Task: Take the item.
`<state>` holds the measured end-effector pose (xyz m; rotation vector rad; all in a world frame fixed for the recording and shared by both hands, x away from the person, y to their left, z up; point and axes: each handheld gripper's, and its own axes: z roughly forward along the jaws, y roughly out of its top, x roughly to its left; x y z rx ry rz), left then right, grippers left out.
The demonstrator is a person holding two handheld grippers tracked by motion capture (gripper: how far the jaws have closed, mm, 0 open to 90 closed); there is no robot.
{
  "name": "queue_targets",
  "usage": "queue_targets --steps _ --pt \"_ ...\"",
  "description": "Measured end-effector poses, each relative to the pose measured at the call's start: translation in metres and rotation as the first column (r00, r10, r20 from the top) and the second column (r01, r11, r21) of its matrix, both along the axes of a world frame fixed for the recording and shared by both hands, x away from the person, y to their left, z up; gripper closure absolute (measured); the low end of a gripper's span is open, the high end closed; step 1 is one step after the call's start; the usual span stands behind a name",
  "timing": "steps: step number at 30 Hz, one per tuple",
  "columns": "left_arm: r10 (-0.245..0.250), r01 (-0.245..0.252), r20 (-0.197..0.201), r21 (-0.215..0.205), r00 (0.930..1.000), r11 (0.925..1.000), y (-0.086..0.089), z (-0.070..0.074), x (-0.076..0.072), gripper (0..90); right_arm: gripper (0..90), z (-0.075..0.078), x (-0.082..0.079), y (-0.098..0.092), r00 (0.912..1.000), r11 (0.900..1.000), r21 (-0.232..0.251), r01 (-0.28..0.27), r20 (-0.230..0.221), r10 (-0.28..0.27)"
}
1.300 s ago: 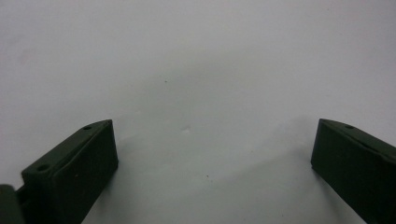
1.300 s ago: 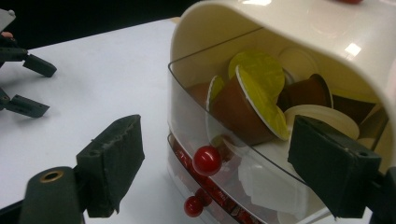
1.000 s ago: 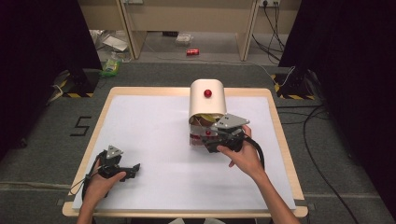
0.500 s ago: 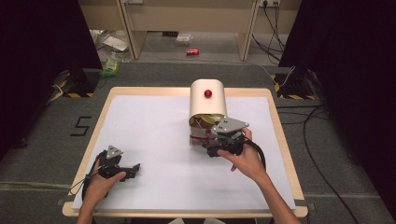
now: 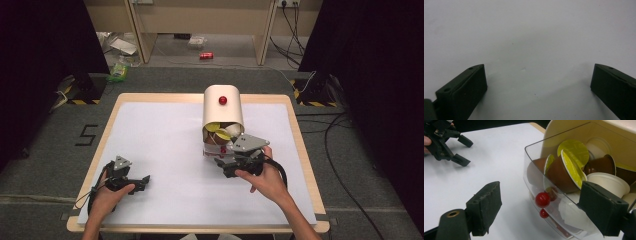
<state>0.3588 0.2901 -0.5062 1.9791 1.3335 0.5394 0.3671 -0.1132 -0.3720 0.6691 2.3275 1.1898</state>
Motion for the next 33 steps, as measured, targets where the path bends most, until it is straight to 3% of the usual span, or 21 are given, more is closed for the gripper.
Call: queue_targets --steps 13,33 --pt "0.002 -0.002 0.0 -0.002 1.0 1.0 0.0 0.0 0.0 0.0 18.7 -0.003 -0.015 -0.003 0.9998 1.0 -0.006 -0.018 0.004 0.018" --pt "0.001 -0.001 0.0 -0.001 1.0 1.0 0.0 0.0 0.0 0.0 18.4 -0.002 -0.022 -0.002 0.9995 0.999 -0.027 -0.03 -0.012 0.029"
